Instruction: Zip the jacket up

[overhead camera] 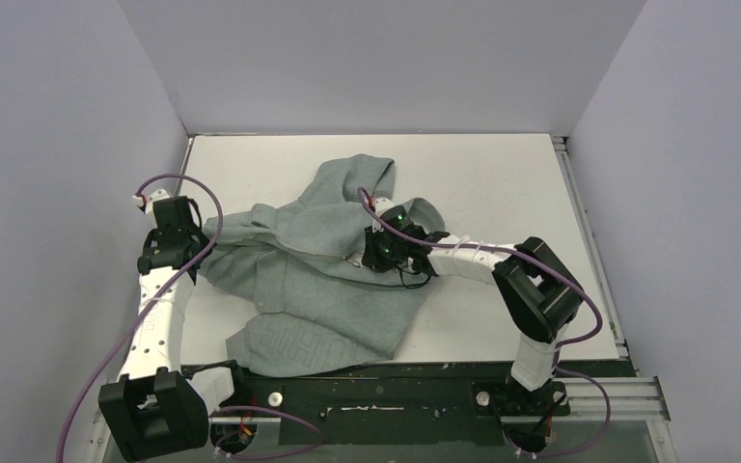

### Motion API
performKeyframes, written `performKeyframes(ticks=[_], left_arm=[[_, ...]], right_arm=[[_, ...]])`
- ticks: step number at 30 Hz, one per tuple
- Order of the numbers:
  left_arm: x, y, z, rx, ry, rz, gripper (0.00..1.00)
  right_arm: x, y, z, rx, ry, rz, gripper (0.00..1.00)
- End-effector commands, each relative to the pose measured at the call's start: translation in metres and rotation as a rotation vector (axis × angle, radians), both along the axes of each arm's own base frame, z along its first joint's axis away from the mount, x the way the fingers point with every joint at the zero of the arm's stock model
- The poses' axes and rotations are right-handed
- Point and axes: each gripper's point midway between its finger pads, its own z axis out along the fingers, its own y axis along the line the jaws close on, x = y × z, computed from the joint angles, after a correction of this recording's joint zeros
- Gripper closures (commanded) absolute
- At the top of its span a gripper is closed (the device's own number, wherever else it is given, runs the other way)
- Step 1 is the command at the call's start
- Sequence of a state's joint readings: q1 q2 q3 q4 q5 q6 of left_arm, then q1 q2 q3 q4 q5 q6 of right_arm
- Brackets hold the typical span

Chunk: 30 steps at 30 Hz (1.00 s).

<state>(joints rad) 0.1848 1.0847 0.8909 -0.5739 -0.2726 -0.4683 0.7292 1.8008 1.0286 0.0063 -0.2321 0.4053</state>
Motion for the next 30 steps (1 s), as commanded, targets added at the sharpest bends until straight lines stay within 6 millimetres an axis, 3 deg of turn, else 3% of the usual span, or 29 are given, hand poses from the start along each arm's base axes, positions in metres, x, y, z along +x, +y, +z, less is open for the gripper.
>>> performKeyframes(ticks=[1,8,13,18,22,24,27,30], left_arm=[[-0.006,0.001,0.004,0.001,-0.033,0.015,1.00],[-0.023,-0.006,-0.015,-0.025,-0.002,0.006,1.00],[-0.020,-0.006,-0.012,-0.025,-0.011,0.006,1.00],[-0.019,-0.008,-0.012,-0.034,-0.011,-0.003,1.00],[-0.020,-0.009,-0.012,-0.041,-0.014,0.002,1.00],[-0.021,-0.009,-0.012,-0.049,-0.019,0.010,1.00],[-0.021,-0.011,-0.016,-0.072,-0.022,0.029,1.00],[-0.022,-0.013,-0.023,-0.101,-0.015,0.049,1.00]], right_arm=[[-0.008,-0.007,0.001,-0.003,-0.023,-0.039,1.00],[0.003,-0.003,0.042,0.067,-0.123,-0.058,1.00],[0.010,-0.002,0.071,0.081,-0.185,-0.052,0.99],[0.009,0.001,0.089,0.123,-0.209,-0.035,0.66],[0.005,0.008,0.099,0.169,-0.214,0.010,0.59],[-0.003,0.014,0.098,0.186,-0.195,0.058,0.62],[-0.017,0.018,0.086,0.197,-0.158,0.114,0.78],[-0.021,0.001,0.056,0.122,-0.108,0.032,0.88]])
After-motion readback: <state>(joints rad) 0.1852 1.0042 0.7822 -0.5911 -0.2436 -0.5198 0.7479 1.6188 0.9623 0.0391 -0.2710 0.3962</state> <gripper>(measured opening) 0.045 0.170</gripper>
